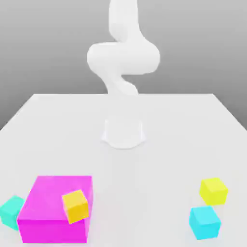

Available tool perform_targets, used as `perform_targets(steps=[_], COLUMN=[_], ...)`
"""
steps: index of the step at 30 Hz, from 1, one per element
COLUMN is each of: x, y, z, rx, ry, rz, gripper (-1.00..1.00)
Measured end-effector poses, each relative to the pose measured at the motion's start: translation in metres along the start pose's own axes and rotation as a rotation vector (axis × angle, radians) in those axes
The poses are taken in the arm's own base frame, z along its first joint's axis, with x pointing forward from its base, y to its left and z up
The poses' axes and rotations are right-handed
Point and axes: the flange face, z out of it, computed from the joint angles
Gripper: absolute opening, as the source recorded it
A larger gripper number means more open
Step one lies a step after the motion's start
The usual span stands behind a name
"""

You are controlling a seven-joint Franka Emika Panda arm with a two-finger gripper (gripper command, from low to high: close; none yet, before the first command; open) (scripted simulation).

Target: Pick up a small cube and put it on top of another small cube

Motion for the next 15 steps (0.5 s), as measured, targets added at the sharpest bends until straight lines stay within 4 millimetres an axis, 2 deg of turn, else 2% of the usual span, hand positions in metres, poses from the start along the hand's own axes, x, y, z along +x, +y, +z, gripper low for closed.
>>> perform_targets(steps=[3,7,11,15], x=[-0.024,-0.069,-0.128,-0.196], y=[-0.012,-0.025,-0.033,-0.031], z=[0.06,0.131,0.193,0.245], rx=[0.008,0.021,0.033,0.043], ry=[-0.117,-0.256,-0.384,-0.501], rz=[-0.158,-0.365,-0.577,-0.795], gripper=[0.0,0.0,0.0,0.0])
